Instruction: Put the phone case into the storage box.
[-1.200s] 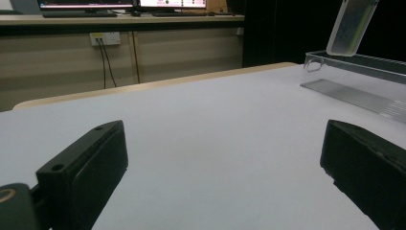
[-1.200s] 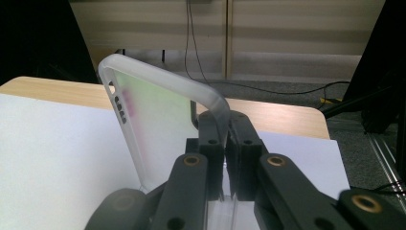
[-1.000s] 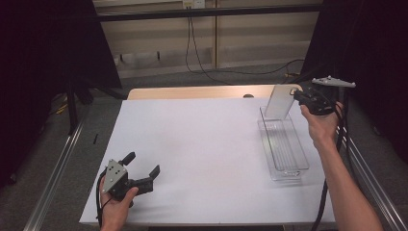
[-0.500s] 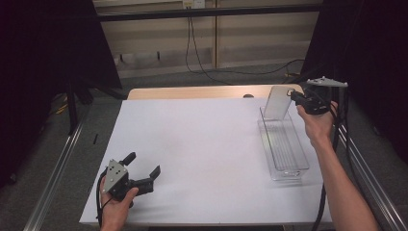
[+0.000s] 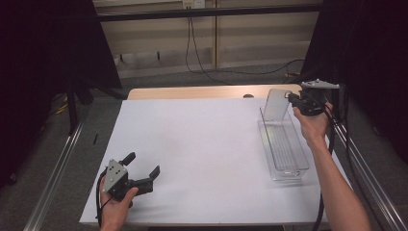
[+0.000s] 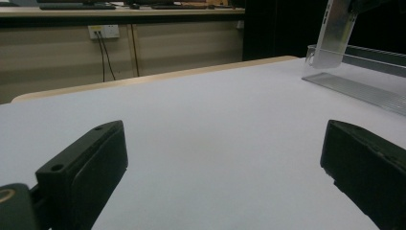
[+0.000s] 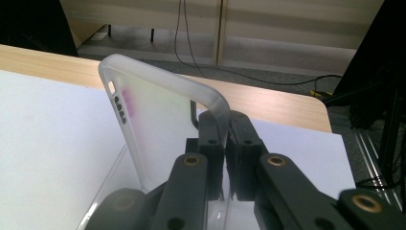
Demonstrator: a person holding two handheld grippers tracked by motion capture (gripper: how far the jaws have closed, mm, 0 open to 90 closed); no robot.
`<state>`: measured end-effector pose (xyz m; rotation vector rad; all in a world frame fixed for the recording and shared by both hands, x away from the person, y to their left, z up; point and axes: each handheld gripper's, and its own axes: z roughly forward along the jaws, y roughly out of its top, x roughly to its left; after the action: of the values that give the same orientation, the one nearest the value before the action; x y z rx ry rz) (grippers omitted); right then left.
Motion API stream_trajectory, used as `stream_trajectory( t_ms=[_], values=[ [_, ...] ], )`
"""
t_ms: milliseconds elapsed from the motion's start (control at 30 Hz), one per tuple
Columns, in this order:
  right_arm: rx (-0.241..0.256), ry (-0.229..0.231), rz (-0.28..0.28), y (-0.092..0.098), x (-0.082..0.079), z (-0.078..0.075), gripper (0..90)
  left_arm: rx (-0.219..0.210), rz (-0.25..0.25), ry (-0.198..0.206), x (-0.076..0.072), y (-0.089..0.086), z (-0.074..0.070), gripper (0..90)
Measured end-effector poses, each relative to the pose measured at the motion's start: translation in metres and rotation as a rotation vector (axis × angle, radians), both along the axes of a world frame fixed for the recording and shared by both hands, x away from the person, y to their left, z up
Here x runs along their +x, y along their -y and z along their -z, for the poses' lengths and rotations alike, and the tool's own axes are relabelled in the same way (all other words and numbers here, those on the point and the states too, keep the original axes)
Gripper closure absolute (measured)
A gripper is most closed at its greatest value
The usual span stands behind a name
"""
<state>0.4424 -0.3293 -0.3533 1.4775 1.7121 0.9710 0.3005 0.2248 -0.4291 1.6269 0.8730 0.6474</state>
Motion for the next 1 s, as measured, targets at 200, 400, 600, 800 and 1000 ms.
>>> stream_trajectory(
  t_ms=[200,400,600,800,1000],
  values=[
    [0.008,-0.004,0.018,0.002,0.003,0.004,85.6,0.009,-0.003,-0.001,0.000,0.000,0.000,2.4],
    [0.001,-0.008,0.022,0.002,0.006,0.009,85.6,0.010,0.001,-0.001,0.001,0.000,0.001,2.4],
    [-0.010,-0.017,0.022,-0.002,0.011,0.013,85.7,0.009,-0.003,0.002,0.000,-0.001,0.001,2.4],
    [-0.021,-0.019,0.013,-0.005,0.013,0.016,85.7,0.006,-0.007,0.002,0.000,-0.002,0.001,2.4],
    [-0.031,-0.029,0.007,-0.006,0.013,0.016,85.7,0.012,-0.002,0.002,0.001,-0.001,0.001,2.4]
  ],
)
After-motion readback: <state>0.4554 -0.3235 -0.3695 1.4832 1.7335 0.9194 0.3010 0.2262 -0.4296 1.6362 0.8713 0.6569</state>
